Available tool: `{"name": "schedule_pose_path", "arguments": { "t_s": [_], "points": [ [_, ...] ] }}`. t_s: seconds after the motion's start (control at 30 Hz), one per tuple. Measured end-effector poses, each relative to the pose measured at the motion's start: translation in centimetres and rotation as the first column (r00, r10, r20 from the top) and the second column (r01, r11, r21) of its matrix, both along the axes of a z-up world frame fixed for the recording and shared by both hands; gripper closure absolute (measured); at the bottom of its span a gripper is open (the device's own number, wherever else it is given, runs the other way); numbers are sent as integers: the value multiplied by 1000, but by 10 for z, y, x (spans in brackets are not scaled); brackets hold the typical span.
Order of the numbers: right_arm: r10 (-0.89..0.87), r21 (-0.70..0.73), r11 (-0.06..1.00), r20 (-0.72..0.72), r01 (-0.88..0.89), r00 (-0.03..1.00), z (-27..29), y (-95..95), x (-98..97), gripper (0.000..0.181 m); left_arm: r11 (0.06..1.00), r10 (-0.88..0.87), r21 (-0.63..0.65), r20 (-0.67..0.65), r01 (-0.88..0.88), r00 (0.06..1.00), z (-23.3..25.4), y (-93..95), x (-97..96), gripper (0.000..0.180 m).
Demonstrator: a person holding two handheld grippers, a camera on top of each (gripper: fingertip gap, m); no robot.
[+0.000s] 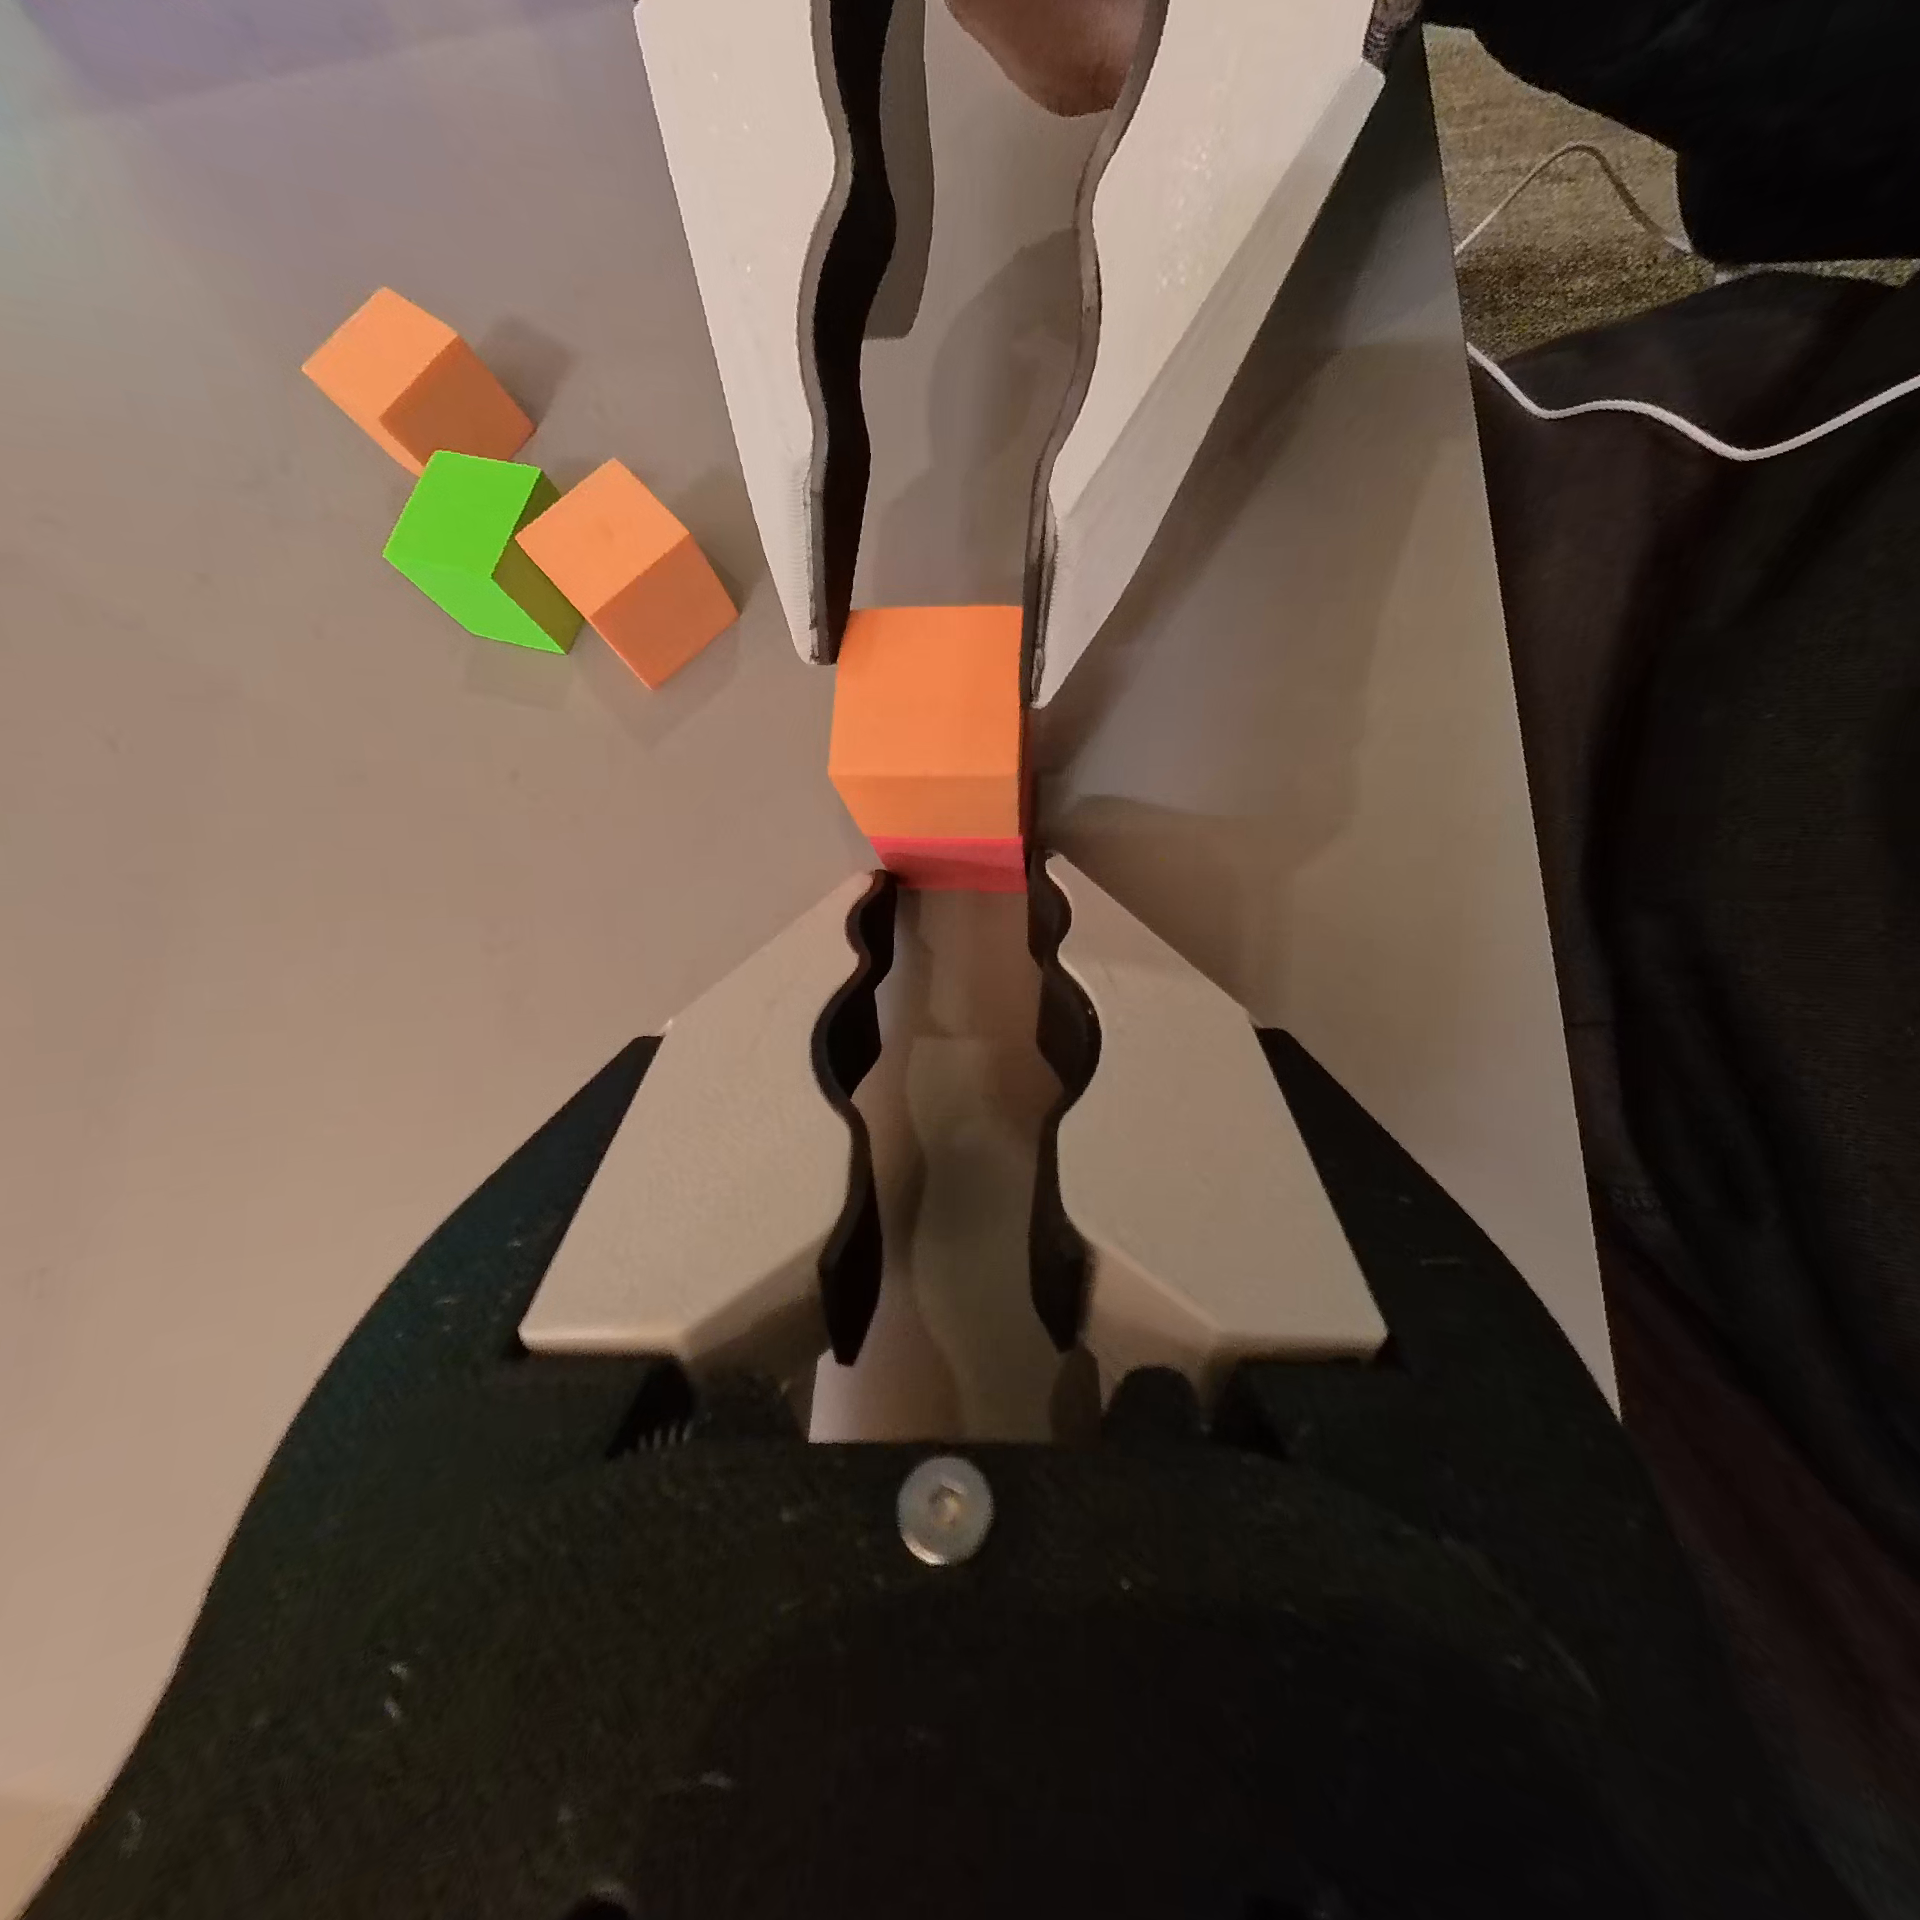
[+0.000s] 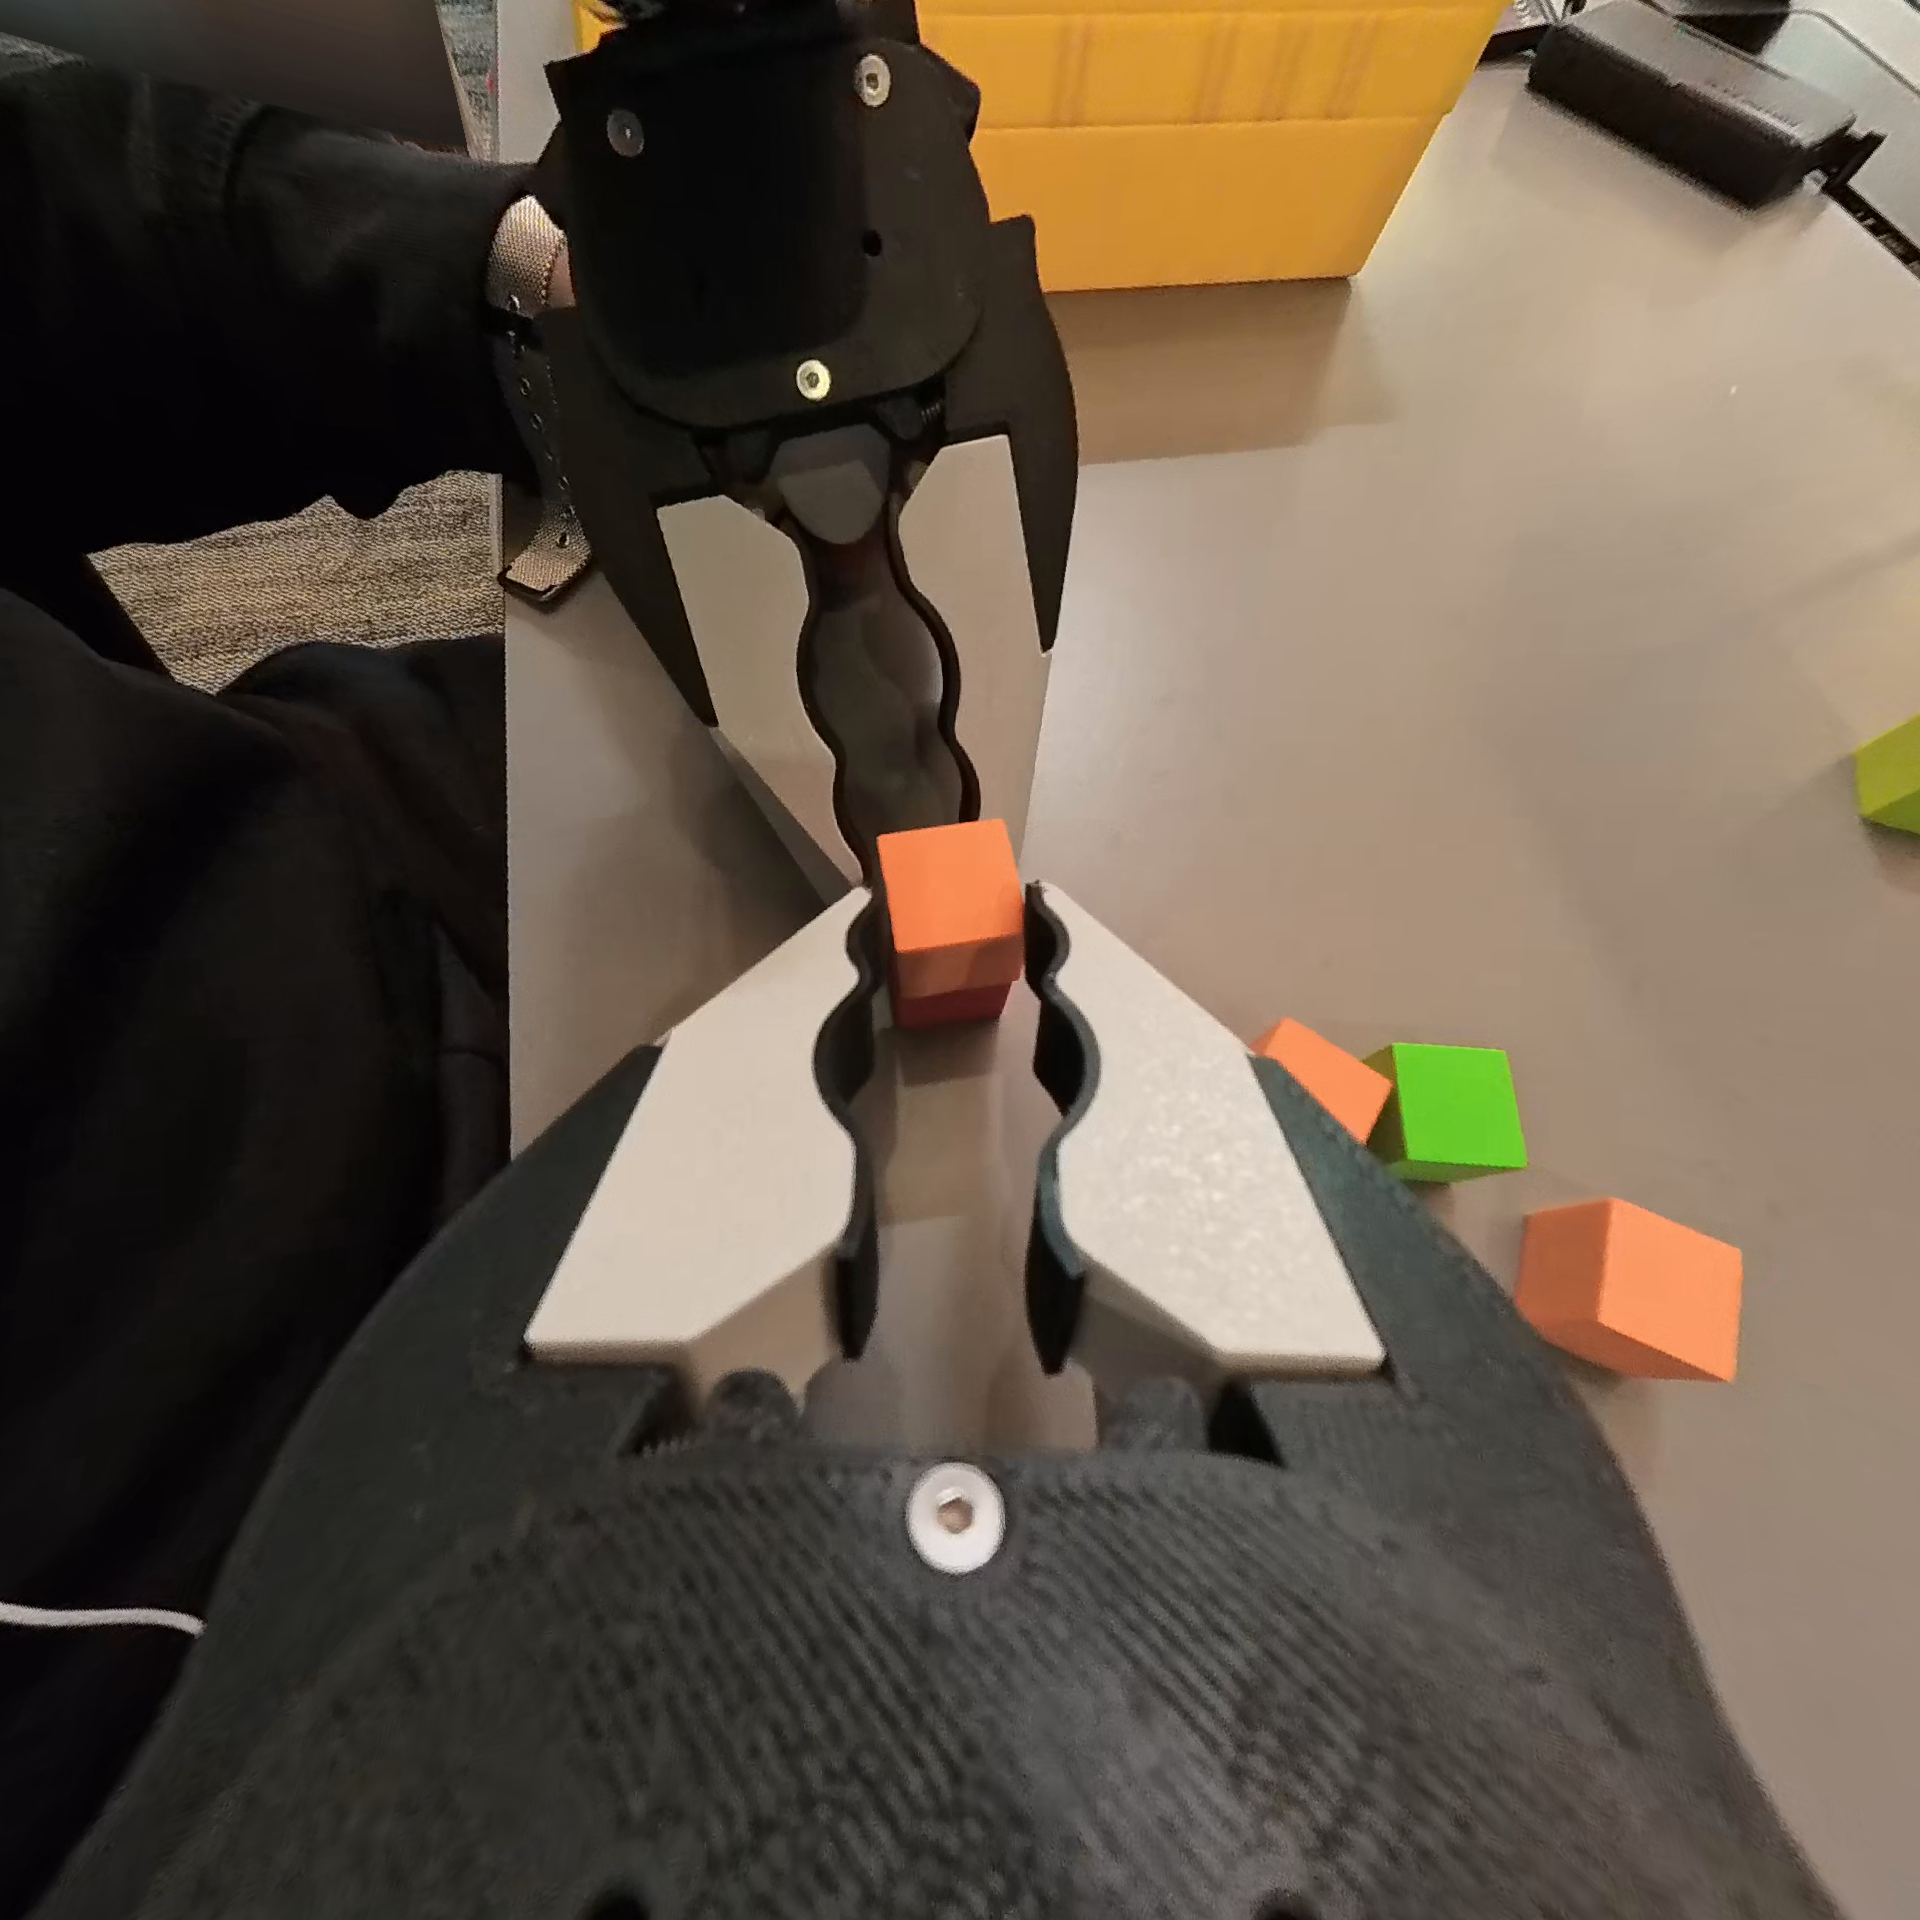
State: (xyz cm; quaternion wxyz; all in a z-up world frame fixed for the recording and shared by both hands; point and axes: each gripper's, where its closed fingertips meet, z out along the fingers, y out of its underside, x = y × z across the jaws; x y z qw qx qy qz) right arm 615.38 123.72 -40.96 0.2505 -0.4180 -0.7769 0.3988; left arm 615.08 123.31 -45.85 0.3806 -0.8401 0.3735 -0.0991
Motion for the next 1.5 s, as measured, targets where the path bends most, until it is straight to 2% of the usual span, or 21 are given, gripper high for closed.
{"name": "schedule_pose_path", "arguments": {
  "t_s": [0.47, 0.67, 0.8, 0.93, 1.03, 1.13, 1.17, 1.2, 1.3, 1.33, 1.4, 1.5],
  "points": [
    [4, -15, 1000, -2, -4, 1000, -1, 0, 0, 156, 1000, -3, -2, 1, 3, 1000, 0, 0, 0, 156],
    [-18, -4, 1000, -30, 18, 999, 6, 5, -1, 142, 1000, -8, 1, -2, 8, 1000, 0, 0, 1, 156],
    [-150, -31, 988, -65, 148, 987, 11, 36, -5, 140, 1000, -10, 1, -2, 10, 1000, 0, -1, 1, 156],
    [-343, 24, 939, -2, 342, 940, -3, 77, -5, 136, 1000, -9, 3, -3, 9, 1000, 0, -1, 1, 156],
    [-383, 57, 923, 27, 381, 923, -13, 83, -7, 136, 1000, -8, 6, -4, 8, 1000, 0, 0, 1, 155],
    [-396, 30, 918, 62, 394, 916, -23, 81, -10, 139, 1000, -22, 15, 10, 22, 1000, 3, -2, 2, 149],
    [-399, 16, 917, 62, 398, 915, -24, 82, -11, 142, 999, -29, 21, 24, 28, 999, 5, -4, 3, 144],
    [-402, 4, 915, 58, 403, 914, -23, 83, -11, 154, 999, -39, 19, 54, 38, 998, 8, -7, 5, 139],
    [-409, -19, 912, 67, 411, 910, -18, 88, -6, 165, 998, -59, -17, 170, 63, 984, 17, -21, 6, 120],
    [-407, -32, 912, 56, 409, 912, -13, 89, -4, 179, 998, -50, -16, 197, 54, 979, 20, -24, 1, 119],
    [-409, -67, 910, 19, 410, 912, 0, 94, 0, 178, 1000, -21, 7, 259, 19, 966, 31, -23, -9, 119],
    [-415, -120, 903, 1, 413, 910, 10, 100, 4, 157, 993, 82, 56, 352, -108, 933, 54, 1, -28, 126]
  ]
}}
